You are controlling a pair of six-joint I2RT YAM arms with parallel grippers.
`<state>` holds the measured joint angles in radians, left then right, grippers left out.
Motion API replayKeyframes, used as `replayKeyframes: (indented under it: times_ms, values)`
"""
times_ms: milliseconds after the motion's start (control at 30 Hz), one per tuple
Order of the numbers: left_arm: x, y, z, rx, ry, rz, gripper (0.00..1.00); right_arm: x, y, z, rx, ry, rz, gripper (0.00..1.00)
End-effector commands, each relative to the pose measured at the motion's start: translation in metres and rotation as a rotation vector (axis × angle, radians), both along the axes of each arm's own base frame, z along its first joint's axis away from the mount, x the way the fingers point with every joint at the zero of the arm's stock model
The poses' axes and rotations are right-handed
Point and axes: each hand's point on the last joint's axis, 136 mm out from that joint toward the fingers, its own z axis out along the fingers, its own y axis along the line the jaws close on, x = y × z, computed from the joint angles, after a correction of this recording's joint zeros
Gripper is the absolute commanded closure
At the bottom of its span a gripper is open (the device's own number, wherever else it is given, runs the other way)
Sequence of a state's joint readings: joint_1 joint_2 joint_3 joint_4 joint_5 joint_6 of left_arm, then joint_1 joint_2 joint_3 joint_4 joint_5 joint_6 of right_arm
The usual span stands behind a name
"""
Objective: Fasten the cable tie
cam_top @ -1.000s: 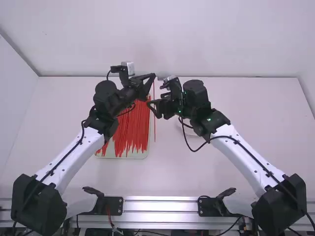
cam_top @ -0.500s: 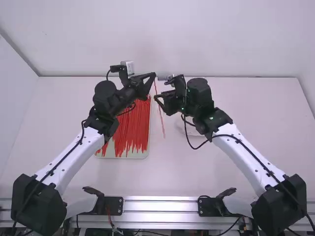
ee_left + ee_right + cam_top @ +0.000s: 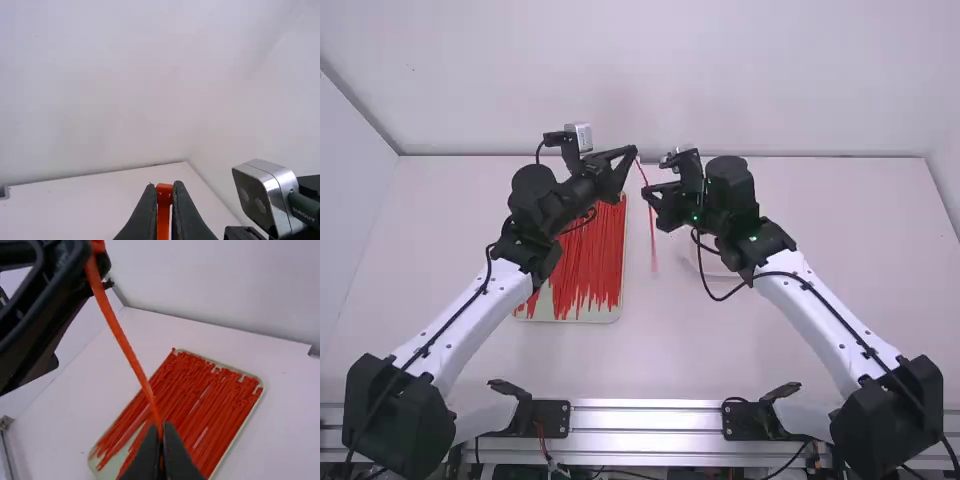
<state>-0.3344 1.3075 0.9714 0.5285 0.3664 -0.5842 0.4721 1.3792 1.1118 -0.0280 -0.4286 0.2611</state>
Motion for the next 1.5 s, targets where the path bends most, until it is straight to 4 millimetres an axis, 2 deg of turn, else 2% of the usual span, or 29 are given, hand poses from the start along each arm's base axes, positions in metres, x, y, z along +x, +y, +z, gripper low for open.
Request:
replayKeyframes:
  times_ms: [0,33,67,100,133,200,267,400,567,600,633,667,833,900,967,1233,1467]
  values:
    - [-0.002,-0.005,0.011,-0.011,-0.021,-0.013,0.98,0.005,0.002,0.012,0.013,-0.020,-0.005,1.00]
    - [-0.001,-0.005,0.011,-0.011,-0.020,-0.008,0.98,0.005,0.002,0.012,0.013,-0.021,-0.005,1.00]
    - [0.000,-0.003,0.010,-0.011,-0.016,0.007,0.92,0.004,0.002,0.012,0.012,-0.022,-0.003,1.00]
    - [0.001,-0.002,0.010,-0.012,-0.016,0.016,0.81,0.004,0.002,0.012,0.008,-0.025,-0.001,1.00]
    - [0.003,0.001,0.009,-0.011,-0.011,0.033,0.65,0.004,0.002,0.012,0.004,-0.030,0.005,1.00]
    - [0.007,0.007,0.008,-0.002,-0.015,0.055,0.47,0.001,0.004,0.012,-0.003,-0.044,0.032,1.00]
    - [0.009,0.013,0.010,0.015,-0.038,0.064,0.35,0.002,0.001,0.011,-0.010,-0.048,0.032,1.00]
    - [0.015,0.028,0.014,0.015,-0.046,0.085,0.28,0.001,-0.004,0.013,-0.004,-0.061,0.073,1.00]
    - [0.012,0.044,0.028,0.065,-0.115,0.008,0.22,0.001,-0.015,0.019,0.020,-0.086,0.138,1.00]
    - [0.010,0.048,0.032,0.079,-0.136,-0.012,0.20,0.001,-0.018,0.021,0.026,-0.098,0.150,1.00]
    - [0.008,0.050,0.035,0.095,-0.157,-0.025,0.08,0.003,-0.021,0.023,0.030,-0.110,0.153,1.00]
    - [0.007,0.051,0.039,0.115,-0.182,-0.037,0.02,0.006,-0.026,0.026,0.035,-0.128,0.152,1.00]
    - [0.001,0.046,0.055,0.177,-0.251,-0.122,0.01,0.016,-0.041,0.048,0.074,-0.226,0.154,1.00]
    - [-0.006,0.034,0.063,0.209,-0.280,-0.216,0.01,0.019,-0.048,0.061,0.089,-0.299,0.166,1.00]
    - [-0.008,0.027,0.066,0.224,-0.298,-0.267,0.01,0.019,-0.049,0.067,0.089,-0.340,0.184,1.00]
    - [-0.035,-0.009,0.081,0.263,-0.456,-0.625,0.01,0.005,-0.045,0.097,0.110,-0.541,0.302,1.00]
    - [-0.054,-0.028,0.098,0.223,-0.526,-0.729,0.01,-0.017,-0.032,0.120,0.167,-0.643,0.414,1.00]
